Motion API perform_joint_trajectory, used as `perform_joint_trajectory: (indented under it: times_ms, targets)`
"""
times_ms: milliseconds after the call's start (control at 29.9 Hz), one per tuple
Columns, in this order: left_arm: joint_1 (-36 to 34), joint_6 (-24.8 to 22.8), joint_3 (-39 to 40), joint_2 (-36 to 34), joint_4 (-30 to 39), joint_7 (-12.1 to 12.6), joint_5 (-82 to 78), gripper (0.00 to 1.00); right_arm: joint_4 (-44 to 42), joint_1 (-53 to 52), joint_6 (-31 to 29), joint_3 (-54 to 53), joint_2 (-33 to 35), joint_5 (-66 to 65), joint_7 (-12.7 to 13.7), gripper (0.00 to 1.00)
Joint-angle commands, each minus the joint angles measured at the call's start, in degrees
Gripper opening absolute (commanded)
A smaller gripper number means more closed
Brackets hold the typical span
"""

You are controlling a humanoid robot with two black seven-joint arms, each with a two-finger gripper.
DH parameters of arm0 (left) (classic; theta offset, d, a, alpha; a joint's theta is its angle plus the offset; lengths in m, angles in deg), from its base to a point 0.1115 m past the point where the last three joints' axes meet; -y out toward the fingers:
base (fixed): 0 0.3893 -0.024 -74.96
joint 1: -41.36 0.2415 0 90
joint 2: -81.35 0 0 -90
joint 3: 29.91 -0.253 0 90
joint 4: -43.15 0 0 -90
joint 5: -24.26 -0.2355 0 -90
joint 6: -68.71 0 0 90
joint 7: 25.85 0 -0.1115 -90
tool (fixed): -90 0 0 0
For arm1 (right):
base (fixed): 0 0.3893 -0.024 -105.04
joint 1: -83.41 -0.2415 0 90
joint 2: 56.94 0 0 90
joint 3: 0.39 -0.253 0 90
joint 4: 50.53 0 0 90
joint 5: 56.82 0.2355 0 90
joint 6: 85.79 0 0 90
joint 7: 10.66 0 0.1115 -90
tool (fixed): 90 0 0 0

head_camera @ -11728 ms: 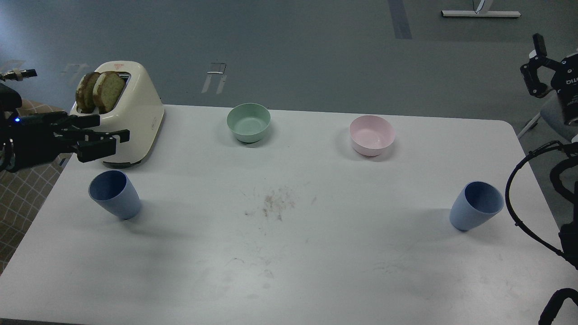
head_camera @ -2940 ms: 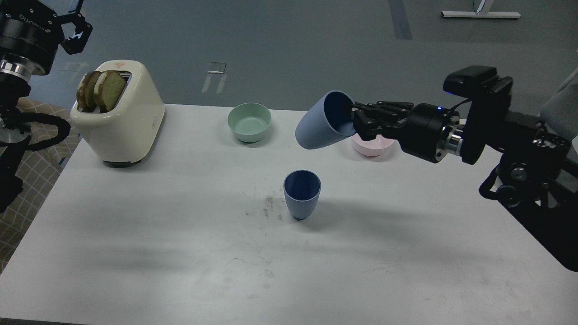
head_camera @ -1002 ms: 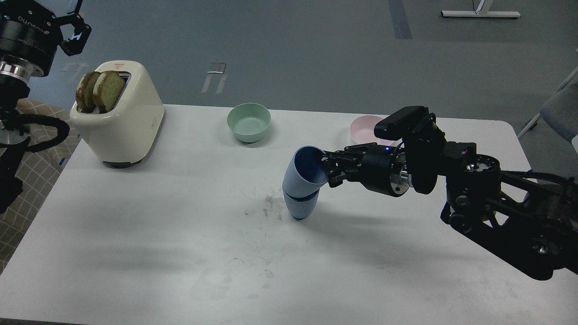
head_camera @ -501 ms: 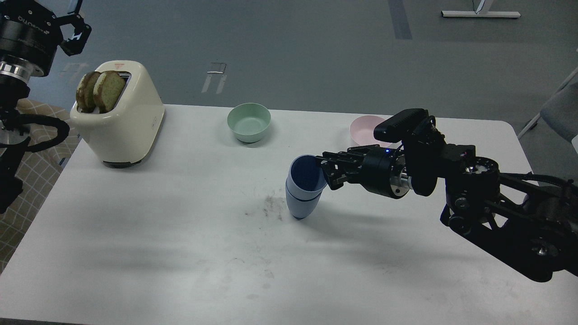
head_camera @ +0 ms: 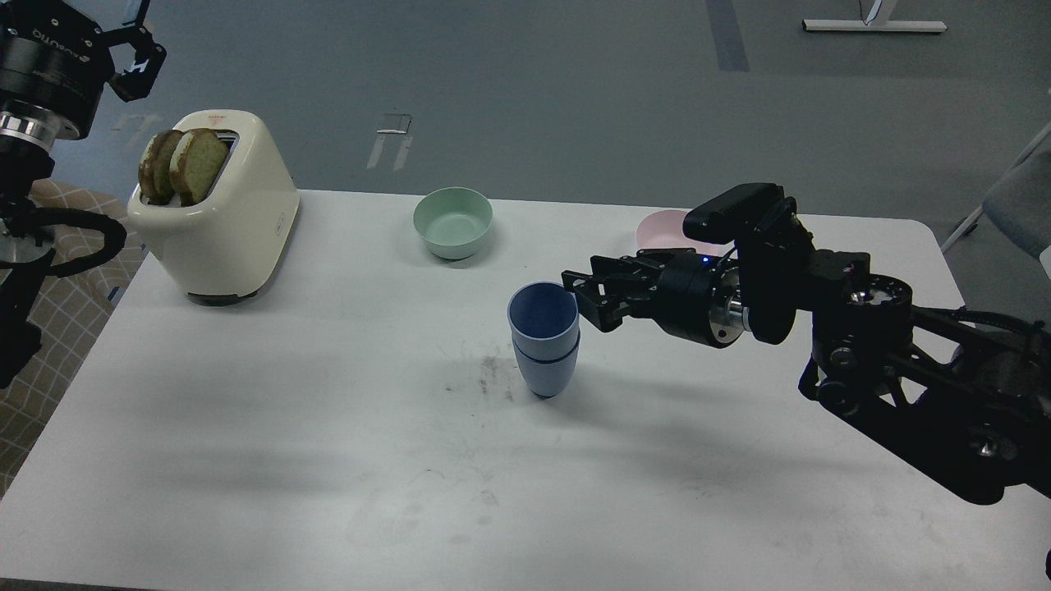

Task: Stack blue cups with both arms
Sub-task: 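Open the right gripper and withdraw it upward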

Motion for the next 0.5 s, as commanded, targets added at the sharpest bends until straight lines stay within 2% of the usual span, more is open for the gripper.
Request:
perform_joint_trajectory:
  times_ms: [0,234,368,468]
  targets:
    - [0.13,0.00,-0.27,0.02,0.00,0.00,-0.09,0.98,-1.52,-0.08,-0.01,-11.58,-2.97,0.28,-0.05,0.99]
    - [0.31,0.00,-1.14,0.02,0.00,0.09,-0.18,0.98,-8.11,-1.39,-0.01,-37.15,-10.62,0.46,-0.05,1.00]
    - [0.31,0.00,-1.23,0.11,0.00,0.18,-0.27,0.98,-11.54,-2.71,-0.01,-43.59,-10.89,1.33,-0.58,1.00]
    - [0.22,0.18,-1.23,0.28,0.00,0.27,-0.35,0.98,-16.37,-2.80,-0.01,-47.99,-10.80,8.43,-0.67,1.00]
